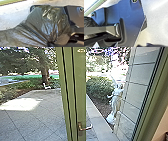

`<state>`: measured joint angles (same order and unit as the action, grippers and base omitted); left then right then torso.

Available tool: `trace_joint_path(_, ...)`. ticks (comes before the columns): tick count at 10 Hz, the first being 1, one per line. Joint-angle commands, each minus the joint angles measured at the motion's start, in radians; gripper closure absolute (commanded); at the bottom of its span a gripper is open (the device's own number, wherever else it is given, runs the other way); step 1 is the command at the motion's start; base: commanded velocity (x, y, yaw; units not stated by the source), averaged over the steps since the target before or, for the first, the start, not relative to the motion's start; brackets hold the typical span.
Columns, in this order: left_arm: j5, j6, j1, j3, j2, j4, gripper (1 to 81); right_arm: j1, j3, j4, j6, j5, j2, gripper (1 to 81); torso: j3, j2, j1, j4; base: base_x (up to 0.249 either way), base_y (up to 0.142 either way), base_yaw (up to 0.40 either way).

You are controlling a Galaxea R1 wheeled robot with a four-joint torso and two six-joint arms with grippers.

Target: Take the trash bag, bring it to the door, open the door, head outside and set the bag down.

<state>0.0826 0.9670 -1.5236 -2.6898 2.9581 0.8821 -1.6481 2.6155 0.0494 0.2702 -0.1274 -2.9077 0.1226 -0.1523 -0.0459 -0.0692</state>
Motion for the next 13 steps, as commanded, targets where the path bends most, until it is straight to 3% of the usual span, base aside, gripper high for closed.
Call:
trace_joint_path(1,-0.066,0.002,0.047,-0.004,-0.013,-0.012,81.1,0.037,-0.020,-0.002,0.004,0.046,0.005,1.0,0.000,0.000,0.000,0.000,0.000,0.000,0.245)
trace_joint_path(13,-0.066,0.002,0.047,-0.004,-0.005,-0.028,81.1,0.035,-0.022,0.010,0.003,0.046,-0.011,1.0,0.000,0.000,0.000,0.000,0.000,0.000,0.269)
